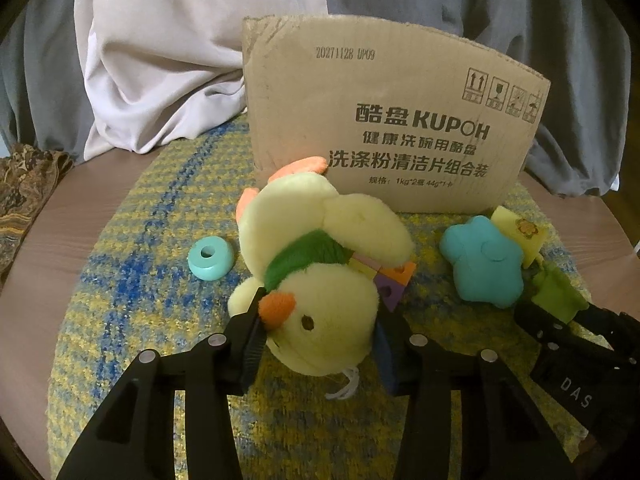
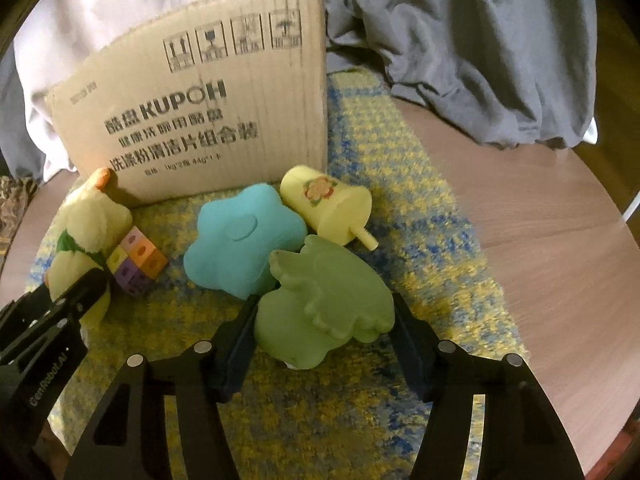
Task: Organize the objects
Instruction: 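Lift the duck and frog over the box and release both inside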
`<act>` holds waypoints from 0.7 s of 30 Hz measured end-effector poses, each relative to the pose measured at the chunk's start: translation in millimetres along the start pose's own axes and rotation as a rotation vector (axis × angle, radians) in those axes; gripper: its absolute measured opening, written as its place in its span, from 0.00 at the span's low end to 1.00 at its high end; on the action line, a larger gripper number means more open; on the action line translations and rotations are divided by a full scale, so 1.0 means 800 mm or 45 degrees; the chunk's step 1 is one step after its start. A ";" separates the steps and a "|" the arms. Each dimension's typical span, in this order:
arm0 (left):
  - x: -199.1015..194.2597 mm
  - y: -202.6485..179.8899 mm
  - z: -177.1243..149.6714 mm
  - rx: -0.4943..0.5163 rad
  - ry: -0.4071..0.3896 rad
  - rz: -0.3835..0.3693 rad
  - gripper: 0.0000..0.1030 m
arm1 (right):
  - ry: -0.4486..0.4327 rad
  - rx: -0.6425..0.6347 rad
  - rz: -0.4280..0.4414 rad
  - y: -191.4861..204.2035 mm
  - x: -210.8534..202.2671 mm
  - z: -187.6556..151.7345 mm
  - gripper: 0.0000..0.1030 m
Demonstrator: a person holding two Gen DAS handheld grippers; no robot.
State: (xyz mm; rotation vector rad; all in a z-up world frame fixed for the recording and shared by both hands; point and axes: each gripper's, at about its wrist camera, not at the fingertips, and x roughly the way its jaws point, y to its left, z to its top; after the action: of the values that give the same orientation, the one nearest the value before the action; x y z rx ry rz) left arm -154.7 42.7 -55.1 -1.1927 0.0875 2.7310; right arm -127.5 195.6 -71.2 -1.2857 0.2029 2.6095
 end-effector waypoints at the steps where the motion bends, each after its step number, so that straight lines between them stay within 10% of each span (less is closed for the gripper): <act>1: -0.003 0.000 0.000 0.001 -0.005 0.001 0.44 | -0.011 -0.002 -0.001 0.000 -0.004 0.001 0.60; 21: -0.077 -0.004 0.031 0.025 -0.189 0.014 0.44 | -0.181 -0.024 0.028 0.007 -0.070 0.026 0.60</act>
State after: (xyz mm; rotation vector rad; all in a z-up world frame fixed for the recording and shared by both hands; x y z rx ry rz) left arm -131.1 41.2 7.1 -0.9831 0.1026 2.8107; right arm -111.8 186.8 -13.5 -1.1040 0.1696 2.7139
